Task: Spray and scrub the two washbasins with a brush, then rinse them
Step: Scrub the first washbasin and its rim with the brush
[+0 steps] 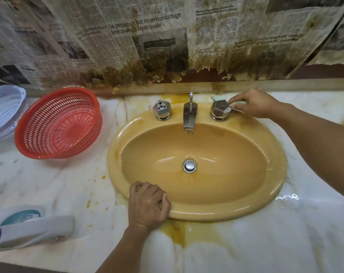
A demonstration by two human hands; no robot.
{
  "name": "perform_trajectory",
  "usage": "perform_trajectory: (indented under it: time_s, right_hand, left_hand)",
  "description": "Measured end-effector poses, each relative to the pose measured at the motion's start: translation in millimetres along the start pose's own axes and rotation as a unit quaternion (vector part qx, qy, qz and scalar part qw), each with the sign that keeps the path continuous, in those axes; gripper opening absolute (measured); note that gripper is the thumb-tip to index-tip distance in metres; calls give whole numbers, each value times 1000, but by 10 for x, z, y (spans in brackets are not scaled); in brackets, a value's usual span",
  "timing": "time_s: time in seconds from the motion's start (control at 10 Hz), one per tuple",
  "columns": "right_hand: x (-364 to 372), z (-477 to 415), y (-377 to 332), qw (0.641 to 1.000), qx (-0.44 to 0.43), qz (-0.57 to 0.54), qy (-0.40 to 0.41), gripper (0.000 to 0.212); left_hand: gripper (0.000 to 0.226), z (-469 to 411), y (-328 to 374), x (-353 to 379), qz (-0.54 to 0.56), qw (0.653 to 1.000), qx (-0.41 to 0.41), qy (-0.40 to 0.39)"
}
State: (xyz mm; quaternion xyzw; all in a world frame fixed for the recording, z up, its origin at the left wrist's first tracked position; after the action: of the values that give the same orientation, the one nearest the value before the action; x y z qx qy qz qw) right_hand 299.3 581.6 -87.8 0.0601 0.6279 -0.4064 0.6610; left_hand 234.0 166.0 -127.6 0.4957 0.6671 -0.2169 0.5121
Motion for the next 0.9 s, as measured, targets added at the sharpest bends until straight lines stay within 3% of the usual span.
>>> perform_trajectory:
  time_s: [0.2,0.4,0.5,0.7,0.8,0.9]
  right_hand:
    - [37,429,186,998,27,-4,48,29]
    - [124,1119,412,998,12,37,42,30]
    - [-101,1286,745,992,85,16,93,28]
    - [135,1518,689,993,81,39,71,31]
    - [-30,1556,822,985,124,6,120,33]
    - [152,1616,649,993,83,21,79,35]
  left_hand:
    - [27,6,-18,-2,0,1000,-8,0]
    - [27,7,-19,13,0,1000,-6,-5]
    - [27,5,-28,18,-3,1000,-9,-6]
    - [28,9,-29,30,1,1000,-9,-6]
    - [29,11,-25,43,-3,1000,-9,-11]
    - [29,19,-16,41,-1,1000,-3,-8]
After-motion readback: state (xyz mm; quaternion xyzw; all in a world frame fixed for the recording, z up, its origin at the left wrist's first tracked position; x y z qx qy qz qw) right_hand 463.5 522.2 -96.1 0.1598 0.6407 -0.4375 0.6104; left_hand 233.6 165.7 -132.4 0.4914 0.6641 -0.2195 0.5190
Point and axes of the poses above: each hand's wrist, its own z-axis away from the middle knuckle, its own x-axis out of the palm, y = z × x, the point moved 9 cm from there along -z, towards the middle knuckle, and after that the axes turned 1 degree about y, right-handed, at the moved point
